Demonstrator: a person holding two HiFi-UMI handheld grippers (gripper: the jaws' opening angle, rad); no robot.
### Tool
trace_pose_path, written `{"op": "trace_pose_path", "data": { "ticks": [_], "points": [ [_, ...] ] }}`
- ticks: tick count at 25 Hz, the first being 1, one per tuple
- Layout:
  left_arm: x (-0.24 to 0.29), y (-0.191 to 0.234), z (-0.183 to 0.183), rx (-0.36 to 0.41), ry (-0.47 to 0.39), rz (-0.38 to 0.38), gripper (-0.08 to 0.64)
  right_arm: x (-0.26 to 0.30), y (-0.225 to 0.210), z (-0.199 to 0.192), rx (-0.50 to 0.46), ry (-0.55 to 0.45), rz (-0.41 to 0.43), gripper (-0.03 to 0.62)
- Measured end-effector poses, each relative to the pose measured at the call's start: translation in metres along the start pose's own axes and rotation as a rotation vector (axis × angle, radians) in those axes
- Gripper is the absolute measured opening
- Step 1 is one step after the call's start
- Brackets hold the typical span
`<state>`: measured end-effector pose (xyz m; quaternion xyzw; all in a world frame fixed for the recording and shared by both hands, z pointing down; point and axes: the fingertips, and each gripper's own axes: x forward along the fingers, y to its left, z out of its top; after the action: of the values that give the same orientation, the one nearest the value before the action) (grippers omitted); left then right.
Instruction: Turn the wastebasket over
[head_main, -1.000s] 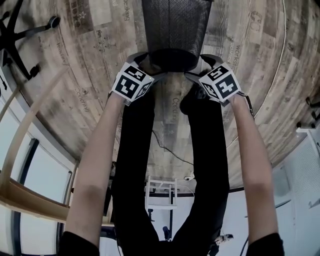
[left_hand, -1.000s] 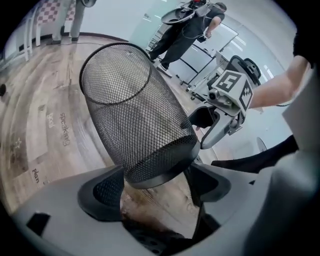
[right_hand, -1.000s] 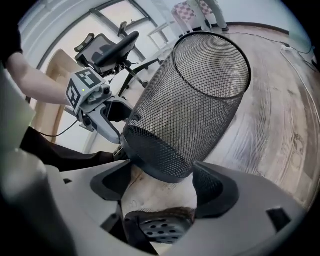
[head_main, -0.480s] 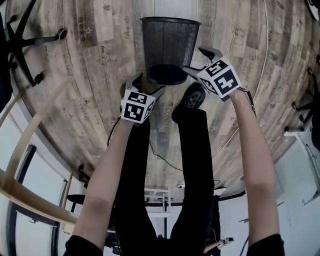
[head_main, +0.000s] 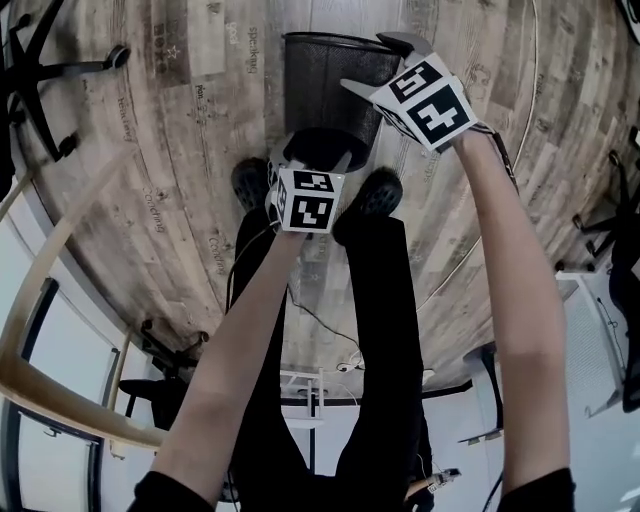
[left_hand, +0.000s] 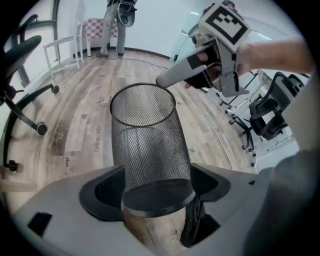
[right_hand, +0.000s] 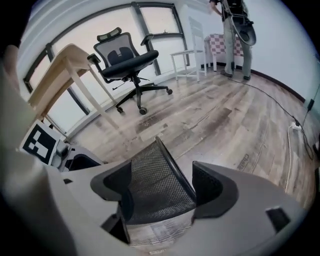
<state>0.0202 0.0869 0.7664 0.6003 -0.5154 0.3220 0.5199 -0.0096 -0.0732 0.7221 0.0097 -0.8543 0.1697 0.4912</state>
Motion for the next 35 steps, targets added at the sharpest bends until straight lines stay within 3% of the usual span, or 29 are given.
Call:
{"op": "trace_pose_path", "data": {
  "ticks": [4, 11, 16, 20, 22, 26, 35],
  "points": [
    [0.017, 0.003, -0.001, -0.063, 0.031, 0.031, 0.423, 0.012, 0.001, 0.001, -0.105, 0.043, 0.036, 0.362],
    [0.019, 0.006, -0.002, -0.065, 0.020, 0.056, 0.423, 0.019, 0.007, -0.005, -0.100, 0.071, 0.118, 0.364],
    [0.018, 0.003, 0.000, -0.067, 0.018, 0.055, 0.423, 0.027, 0.002, -0.012, -0.107, 0.097, 0.096, 0.362],
    [0.018, 0.004, 0.000, -0.067, -0.004, 0.055, 0.423, 0.033, -0.003, -0.010, -0.114, 0.110, 0.126, 0.352],
    [0.018, 0.005, -0.001, -0.072, -0.013, 0.048, 0.423, 0.033, -0.003, -0.008, -0.153, 0.128, 0.138, 0.262],
    [0.016, 0.008, -0.002, -0.073, -0.037, 0.042, 0.423, 0.032, -0.006, -0.006, -0.203, 0.168, 0.211, 0.193],
    [0.006, 0.008, -0.024, -0.072, 0.053, 0.026, 0.423, 0.012, 0.021, 0.002, -0.192, 0.149, 0.300, 0.112]
  ]
}}
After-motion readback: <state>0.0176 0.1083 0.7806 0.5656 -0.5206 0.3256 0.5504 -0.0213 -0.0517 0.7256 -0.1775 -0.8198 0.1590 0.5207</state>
